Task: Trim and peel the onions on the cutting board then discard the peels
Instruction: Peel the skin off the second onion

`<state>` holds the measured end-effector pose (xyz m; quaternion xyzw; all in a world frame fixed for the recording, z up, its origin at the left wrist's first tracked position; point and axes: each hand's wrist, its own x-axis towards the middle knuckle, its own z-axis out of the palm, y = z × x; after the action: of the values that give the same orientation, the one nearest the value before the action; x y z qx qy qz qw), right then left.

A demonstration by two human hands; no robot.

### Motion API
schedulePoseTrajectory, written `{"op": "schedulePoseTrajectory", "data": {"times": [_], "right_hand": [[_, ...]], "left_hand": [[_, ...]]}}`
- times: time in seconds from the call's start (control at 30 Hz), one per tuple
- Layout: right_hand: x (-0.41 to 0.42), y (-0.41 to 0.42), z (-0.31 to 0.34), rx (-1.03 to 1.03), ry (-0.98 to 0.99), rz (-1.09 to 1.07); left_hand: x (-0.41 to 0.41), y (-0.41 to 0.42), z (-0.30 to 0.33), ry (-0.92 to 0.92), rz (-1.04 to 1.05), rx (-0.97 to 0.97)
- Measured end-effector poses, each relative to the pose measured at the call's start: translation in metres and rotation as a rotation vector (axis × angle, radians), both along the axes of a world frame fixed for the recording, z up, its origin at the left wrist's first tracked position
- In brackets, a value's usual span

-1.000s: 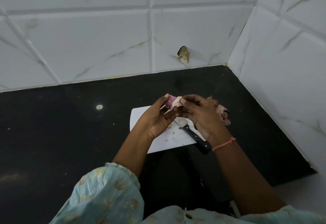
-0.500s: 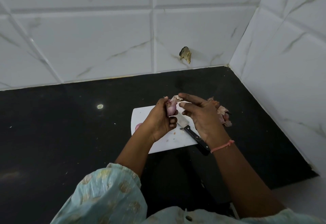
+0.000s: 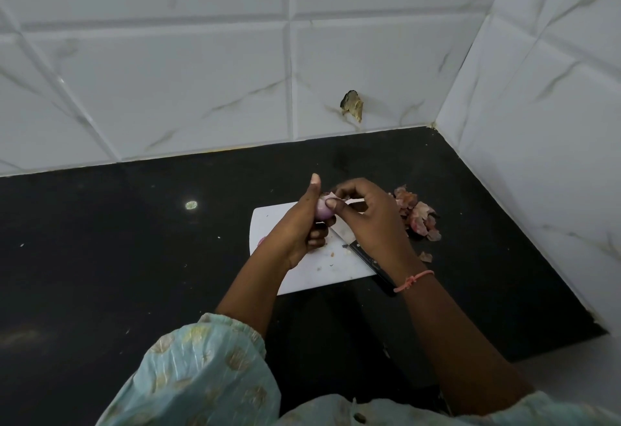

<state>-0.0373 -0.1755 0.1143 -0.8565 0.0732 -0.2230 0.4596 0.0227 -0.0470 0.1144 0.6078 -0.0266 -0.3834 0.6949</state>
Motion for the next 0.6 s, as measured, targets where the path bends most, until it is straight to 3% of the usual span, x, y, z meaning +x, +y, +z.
{"op": "schedulePoseTrajectory", "data": {"times": [0.33, 0.5, 0.6], "right_hand": [[0.004, -0.002, 0.003, 0.210, -0.022, -0.088], [0.004, -0.002, 0.009, 0.510, 0.114, -0.037], [0.006, -0.004, 0.005, 0.506, 0.093, -0.096]], "left_hand": [[0.007, 0.008, -0.003, -0.058, -0.039, 0.044], [0.007, 0.009, -0.003, -0.045, -0.129, 0.079], [0.007, 0.010, -0.002, -0.038, -0.142, 0.080]]}}
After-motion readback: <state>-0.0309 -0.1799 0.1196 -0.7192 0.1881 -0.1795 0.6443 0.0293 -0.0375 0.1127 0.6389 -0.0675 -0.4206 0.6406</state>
